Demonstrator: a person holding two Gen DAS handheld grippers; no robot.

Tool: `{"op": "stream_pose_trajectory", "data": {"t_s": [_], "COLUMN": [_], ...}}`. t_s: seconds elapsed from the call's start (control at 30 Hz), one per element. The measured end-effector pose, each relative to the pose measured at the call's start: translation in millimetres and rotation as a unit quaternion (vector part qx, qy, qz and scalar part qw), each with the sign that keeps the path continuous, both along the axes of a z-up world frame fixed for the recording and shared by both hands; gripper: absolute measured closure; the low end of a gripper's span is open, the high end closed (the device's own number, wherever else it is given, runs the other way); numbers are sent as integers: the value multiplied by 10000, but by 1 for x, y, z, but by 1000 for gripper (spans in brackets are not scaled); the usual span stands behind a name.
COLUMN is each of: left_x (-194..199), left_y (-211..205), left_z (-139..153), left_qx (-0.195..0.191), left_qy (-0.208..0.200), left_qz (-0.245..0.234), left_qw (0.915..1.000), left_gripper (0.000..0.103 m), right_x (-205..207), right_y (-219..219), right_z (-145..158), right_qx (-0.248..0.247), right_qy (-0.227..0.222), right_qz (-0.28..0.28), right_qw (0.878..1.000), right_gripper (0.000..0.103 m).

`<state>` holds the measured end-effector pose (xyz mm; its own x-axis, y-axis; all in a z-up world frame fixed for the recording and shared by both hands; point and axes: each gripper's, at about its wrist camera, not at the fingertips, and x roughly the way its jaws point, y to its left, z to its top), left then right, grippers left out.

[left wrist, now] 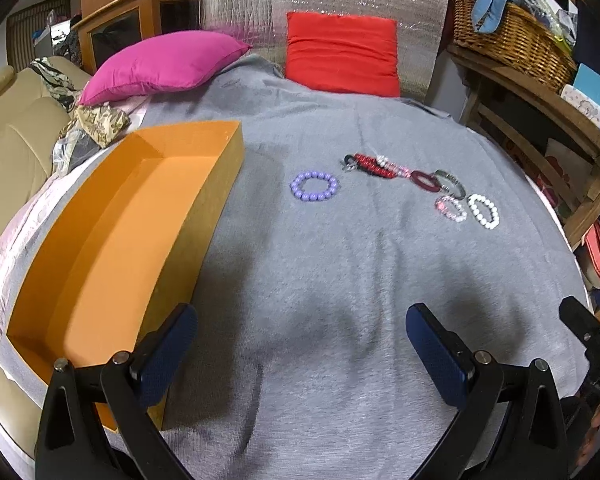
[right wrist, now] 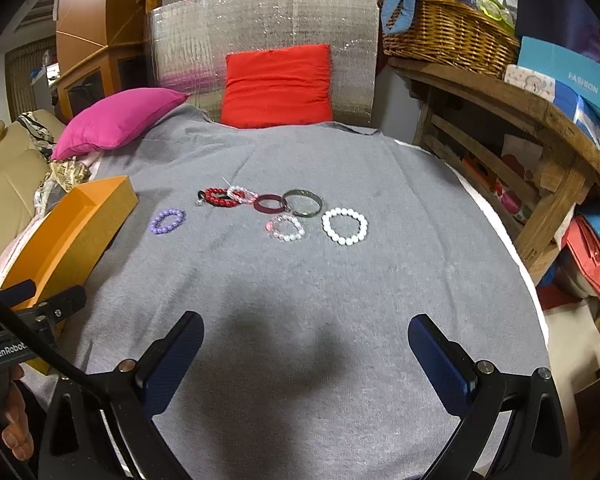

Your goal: Organize jewelry

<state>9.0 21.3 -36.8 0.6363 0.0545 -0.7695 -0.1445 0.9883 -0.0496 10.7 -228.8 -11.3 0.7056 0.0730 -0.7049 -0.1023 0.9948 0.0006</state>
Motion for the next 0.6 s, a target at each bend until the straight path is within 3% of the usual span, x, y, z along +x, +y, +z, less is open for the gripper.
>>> {"op": "stream_pose_trajectory", "data": {"t_s": [0.2,0.37,0.6], "left_x": [5,12,26], "left_y": [10,15,23], "left_z": [-15,-25,-37], "left_qx": [-44,-54,-84], "left_qy": [178,286,410], "left_qz": [72,109,145], "left_qw": [9998,9995,9990], "left_gripper": [0,0,0], "right_x": [20,63,145], "right_y": [-29,-59,-75], "right_z": [-20,-36,-60], "right_qx": [365,622,892], "right_qy": [355,634,1074], "right_qz": [-312,-767,-1025], "right_qw": [9982,9931,9849], "right_gripper": [0,1,28]}}
